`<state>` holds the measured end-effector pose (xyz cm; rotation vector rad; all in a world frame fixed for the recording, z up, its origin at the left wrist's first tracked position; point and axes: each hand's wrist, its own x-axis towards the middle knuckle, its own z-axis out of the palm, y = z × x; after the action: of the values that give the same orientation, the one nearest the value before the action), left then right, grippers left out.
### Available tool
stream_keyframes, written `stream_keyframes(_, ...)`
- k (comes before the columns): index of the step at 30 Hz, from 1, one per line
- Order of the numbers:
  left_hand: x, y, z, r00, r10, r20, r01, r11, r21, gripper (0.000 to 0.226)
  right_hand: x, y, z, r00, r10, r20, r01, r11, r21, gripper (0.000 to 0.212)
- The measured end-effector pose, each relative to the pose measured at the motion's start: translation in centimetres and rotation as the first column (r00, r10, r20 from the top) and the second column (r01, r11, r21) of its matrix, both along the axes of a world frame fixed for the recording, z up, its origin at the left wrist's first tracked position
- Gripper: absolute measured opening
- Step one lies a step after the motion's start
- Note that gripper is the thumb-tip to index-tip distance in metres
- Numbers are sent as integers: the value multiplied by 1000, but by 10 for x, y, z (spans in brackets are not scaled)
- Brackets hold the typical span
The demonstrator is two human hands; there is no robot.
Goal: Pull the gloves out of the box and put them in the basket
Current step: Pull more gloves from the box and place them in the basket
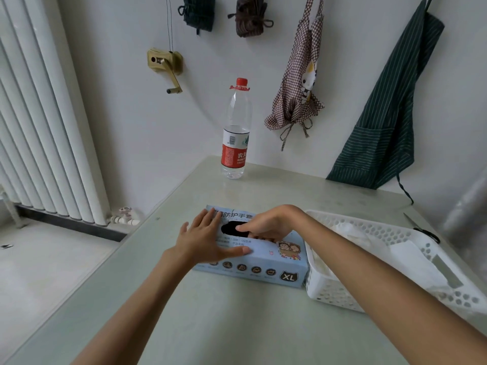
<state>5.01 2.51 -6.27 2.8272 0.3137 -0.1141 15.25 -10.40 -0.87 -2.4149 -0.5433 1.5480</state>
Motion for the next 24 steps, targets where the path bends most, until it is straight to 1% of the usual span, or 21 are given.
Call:
stream_keyframes(3, -1, 0, 1, 1000, 1, -17, -1, 1000, -3, 119, 0, -1, 2, 997, -32, -66, 33, 999, 18, 53)
stream_keyframes(7, -2, -1, 3, 999, 3, -32, -3, 1000, -8, 119, 4, 1, 11, 985, -126, -121, 128, 992, 9, 57)
stream_keyframes(10, -2, -1, 5, 999, -2, -53, 2, 1000, -5, 119, 5, 3, 12, 972, -115, -204, 113, 993, -24, 64)
stream_keyframes(12, -2, -2, 5, 998, -4, -57, 4, 1000, -5, 119, 6, 3, 13, 966, -118, -232, 116, 993, -22, 66)
stream_keyframes(14, -2, -2, 5, 998, -4, -56, 4, 1000, -3, 119, 9, 1, 15, 951, -170, -258, 187, 981, 41, 64)
stream_keyframes(17, -2, -1, 5, 998, -2, -62, 1, 1000, -8, 120, 16, -6, 25, 915, -271, -298, 336, 923, 190, 61)
stream_keyframes(19, -1, 0, 4, 998, -9, -68, 9, 1000, -9, 121, 21, -13, 31, 892, -311, -329, 406, 871, 278, 60)
stream_keyframes(22, -1, 1, 3, 998, -18, -61, 17, 1000, -14, 122, 26, -26, 38, 849, -380, -366, 514, 756, 406, 60)
stream_keyframes(23, -1, 1, 3, 998, -16, -55, 15, 1000, -22, 122, 26, -29, 40, 843, -396, -365, 531, 725, 439, 58)
stream_keyframes(24, -1, 1, 2, 998, -14, -53, 13, 999, -30, 122, 26, -31, 42, 847, -416, -331, 530, 708, 466, 55)
